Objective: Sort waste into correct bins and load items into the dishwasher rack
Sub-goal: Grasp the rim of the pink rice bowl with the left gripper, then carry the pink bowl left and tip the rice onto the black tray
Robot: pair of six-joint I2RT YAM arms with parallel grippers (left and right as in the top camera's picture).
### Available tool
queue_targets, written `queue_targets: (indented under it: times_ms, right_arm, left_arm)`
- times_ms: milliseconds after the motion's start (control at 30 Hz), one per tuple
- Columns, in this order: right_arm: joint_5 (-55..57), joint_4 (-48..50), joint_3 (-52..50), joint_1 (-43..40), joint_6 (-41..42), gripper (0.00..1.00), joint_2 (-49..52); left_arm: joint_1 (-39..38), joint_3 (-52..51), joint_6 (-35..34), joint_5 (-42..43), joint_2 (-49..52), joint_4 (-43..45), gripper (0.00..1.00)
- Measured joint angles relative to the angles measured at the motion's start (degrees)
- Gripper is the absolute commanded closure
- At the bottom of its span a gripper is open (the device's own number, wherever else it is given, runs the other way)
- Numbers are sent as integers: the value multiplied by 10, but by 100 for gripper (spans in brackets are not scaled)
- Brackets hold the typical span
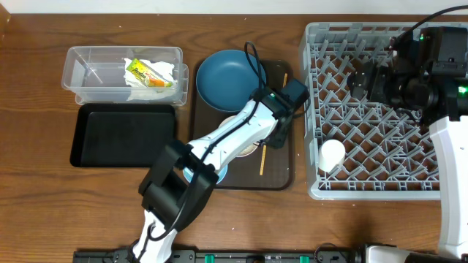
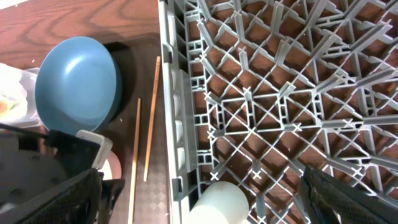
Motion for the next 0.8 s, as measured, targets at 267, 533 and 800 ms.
queue_targets:
  times_ms: [267,533,800]
  right_arm:
    - [0,-4,0,0,-2,1,0]
    - [0,-5,0,0,-2,1,0]
    - [0,-5,0,0,-2,1,0]
  left_arm:
    - [0,0,-8,-1,28,5,76]
    - [0,0,-12,-2,36,9,94]
    - [0,0,-10,-5,37,7,94]
